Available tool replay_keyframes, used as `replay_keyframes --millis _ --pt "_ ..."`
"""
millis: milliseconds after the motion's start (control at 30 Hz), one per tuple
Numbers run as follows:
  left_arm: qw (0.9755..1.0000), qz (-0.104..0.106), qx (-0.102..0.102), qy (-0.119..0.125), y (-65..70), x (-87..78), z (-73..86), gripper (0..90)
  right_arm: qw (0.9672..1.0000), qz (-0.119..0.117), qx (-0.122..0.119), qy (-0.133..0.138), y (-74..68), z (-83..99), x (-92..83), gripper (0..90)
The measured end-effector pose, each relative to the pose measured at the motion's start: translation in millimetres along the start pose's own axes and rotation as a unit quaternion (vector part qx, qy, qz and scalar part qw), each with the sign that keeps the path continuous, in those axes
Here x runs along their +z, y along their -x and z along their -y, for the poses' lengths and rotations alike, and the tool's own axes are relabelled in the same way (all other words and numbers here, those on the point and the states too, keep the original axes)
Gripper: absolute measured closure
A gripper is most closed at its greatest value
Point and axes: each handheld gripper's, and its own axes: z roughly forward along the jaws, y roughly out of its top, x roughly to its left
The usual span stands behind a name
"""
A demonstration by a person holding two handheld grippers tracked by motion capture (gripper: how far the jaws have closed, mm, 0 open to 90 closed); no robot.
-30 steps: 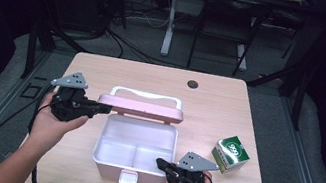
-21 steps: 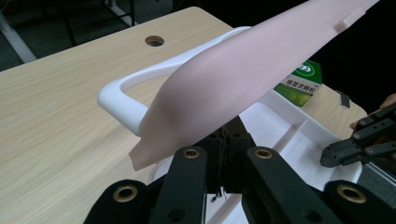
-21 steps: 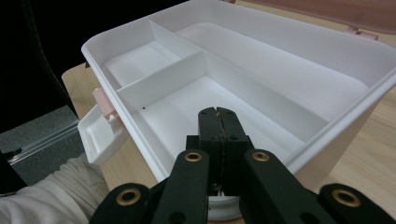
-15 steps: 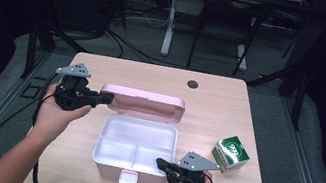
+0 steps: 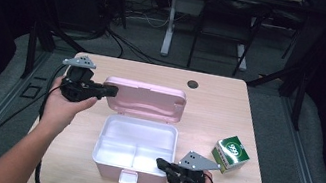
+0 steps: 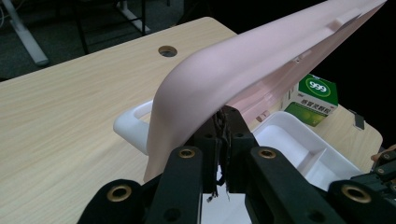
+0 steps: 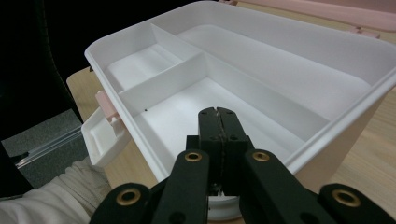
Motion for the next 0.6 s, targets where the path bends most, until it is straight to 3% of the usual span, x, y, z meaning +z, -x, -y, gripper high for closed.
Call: replay_keyframes --millis 600 --pt "0.9995 -0.023 -0.019 -0.009 -21.2 9.0 -1.3 76.2 0.9999 0.006 -0.010 -0.002 -1.4 0.1 -0.2 90.0"
